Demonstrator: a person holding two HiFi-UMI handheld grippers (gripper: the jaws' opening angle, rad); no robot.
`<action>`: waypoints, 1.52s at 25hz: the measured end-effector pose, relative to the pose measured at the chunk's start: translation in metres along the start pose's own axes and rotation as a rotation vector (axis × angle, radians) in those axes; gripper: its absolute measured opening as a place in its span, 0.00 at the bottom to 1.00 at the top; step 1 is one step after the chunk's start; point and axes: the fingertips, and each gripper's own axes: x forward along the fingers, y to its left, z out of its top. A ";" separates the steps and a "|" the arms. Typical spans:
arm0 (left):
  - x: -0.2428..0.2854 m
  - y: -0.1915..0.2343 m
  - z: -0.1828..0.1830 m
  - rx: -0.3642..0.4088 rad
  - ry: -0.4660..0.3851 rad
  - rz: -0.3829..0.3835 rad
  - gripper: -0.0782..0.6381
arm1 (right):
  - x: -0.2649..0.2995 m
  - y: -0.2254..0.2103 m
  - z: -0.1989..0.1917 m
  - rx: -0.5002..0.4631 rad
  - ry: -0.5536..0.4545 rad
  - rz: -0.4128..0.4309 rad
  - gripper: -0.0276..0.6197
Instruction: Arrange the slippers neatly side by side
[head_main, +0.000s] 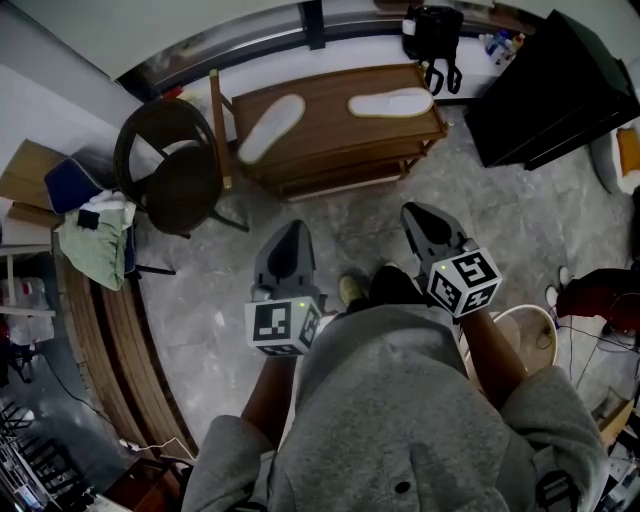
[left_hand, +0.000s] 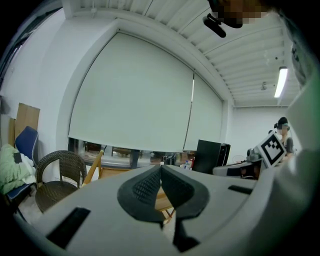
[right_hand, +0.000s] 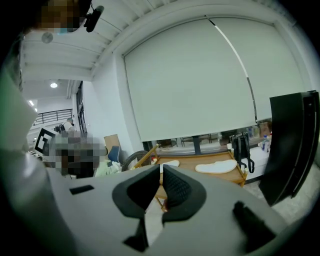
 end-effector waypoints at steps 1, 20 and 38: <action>-0.001 0.001 -0.001 0.000 -0.002 0.001 0.13 | 0.000 0.001 0.001 -0.009 0.001 0.002 0.09; 0.042 0.012 0.005 0.033 0.017 -0.018 0.13 | 0.034 -0.044 0.020 -0.027 -0.014 -0.030 0.09; 0.169 0.022 0.010 0.050 0.118 -0.041 0.13 | 0.120 -0.126 0.036 0.053 0.055 -0.035 0.09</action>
